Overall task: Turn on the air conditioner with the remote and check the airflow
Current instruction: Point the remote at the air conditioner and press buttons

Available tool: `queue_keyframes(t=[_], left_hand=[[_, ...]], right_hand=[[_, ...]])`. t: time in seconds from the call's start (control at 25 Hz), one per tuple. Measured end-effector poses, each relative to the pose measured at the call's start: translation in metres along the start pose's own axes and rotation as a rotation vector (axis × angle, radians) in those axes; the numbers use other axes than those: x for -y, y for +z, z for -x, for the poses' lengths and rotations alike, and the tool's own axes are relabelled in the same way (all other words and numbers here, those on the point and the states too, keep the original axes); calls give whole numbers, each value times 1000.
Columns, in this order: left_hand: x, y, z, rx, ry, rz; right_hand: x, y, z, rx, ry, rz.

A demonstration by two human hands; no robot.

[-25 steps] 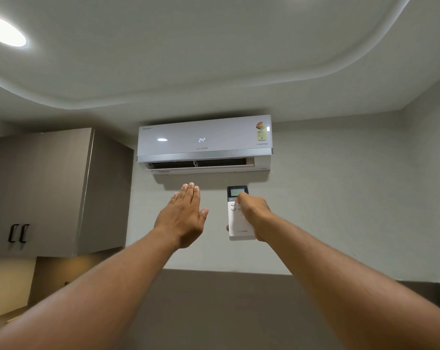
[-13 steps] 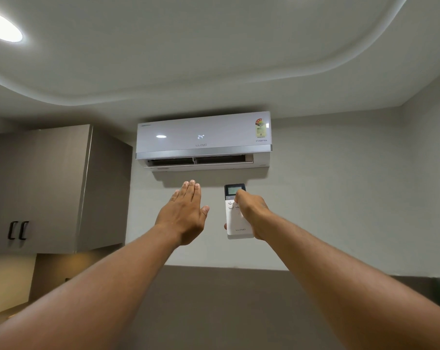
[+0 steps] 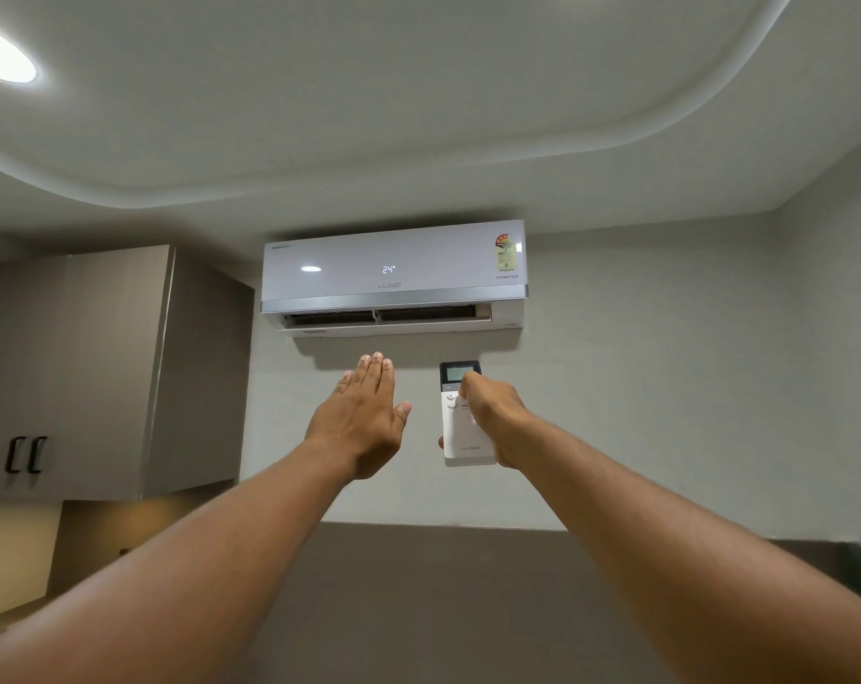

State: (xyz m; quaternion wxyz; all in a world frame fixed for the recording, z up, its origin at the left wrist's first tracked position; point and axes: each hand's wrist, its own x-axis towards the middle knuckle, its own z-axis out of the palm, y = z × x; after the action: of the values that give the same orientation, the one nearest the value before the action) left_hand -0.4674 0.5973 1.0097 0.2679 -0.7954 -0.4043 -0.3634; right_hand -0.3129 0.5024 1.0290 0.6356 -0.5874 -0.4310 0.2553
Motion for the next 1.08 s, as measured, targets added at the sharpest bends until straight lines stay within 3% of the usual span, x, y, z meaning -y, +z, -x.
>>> queue_keyframes(t=[1.08], left_hand=[[13,0,-4,-23,-5,-16]], right_hand=[[5,13,-5,-5,-17,-2]])
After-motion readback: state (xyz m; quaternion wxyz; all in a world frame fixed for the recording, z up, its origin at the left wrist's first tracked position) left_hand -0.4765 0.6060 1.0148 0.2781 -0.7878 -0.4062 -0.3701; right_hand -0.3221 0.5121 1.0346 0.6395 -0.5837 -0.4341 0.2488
